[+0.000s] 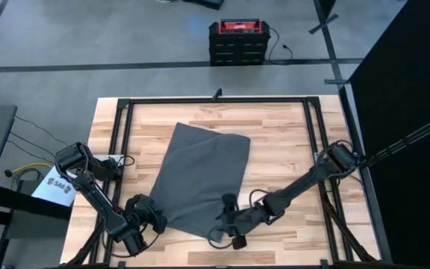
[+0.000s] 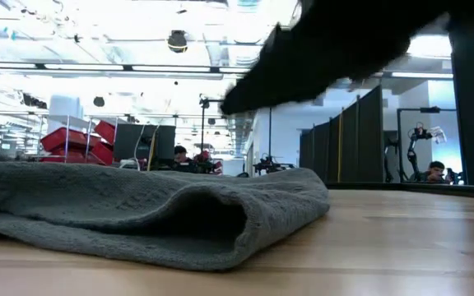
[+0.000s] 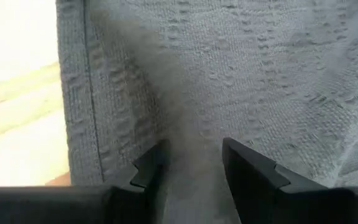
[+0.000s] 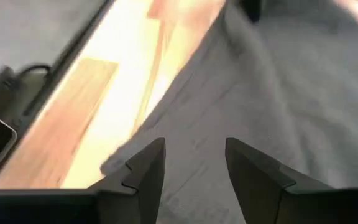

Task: Roll towel
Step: Fold the gray towel

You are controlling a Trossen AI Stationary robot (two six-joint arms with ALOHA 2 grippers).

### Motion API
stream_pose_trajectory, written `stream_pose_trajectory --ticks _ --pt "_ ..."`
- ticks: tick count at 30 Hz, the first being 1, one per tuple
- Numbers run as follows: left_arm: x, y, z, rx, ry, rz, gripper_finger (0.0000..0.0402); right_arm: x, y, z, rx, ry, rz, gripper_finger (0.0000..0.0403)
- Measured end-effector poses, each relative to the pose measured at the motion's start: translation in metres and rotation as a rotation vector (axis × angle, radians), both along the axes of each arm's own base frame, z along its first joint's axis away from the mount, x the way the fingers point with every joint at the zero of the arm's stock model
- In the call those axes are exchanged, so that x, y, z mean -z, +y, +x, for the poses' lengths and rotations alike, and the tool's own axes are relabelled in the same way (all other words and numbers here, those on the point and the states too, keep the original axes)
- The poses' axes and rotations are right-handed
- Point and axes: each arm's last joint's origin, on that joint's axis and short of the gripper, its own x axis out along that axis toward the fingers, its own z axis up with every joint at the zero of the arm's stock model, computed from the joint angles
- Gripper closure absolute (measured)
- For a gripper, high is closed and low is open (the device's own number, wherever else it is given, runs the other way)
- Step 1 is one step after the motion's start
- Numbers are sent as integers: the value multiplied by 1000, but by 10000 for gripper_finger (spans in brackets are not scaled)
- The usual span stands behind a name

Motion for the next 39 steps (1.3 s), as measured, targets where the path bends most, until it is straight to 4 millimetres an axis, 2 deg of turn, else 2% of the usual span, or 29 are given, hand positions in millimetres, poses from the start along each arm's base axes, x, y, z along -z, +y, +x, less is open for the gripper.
stream_pose_trajectory --ticks 3,5,9,16,20,23,27,30,35,39 --pt "1 2 -1 1 6 14 269 24 -4 3 17 69 -7 256" --pt "3 4 -2 0 10 23 269 33 -5 3 -7 103 9 259" --pt "8 10 -6 -11 13 44 269 32 5 -3 -109 165 71 261" --pt "15 18 -10 -20 6 70 269 19 17 -27 -158 277 24 262" --pt "15 18 -10 -19 4 66 269 2 25 -31 -173 178 -21 262" --pt "16 17 -10 -9 2 64 269 -4 21 -22 -151 89 -34 262" --pt "16 17 -10 -4 1 61 269 6 7 -4 -105 32 -28 262" --pt "15 15 -9 2 -6 62 269 14 0 0 -101 55 -37 262" --pt "14 15 -8 12 -2 68 269 13 12 -6 -174 70 4 262" --pt "14 15 -9 8 2 72 269 33 22 -7 -163 91 39 262"
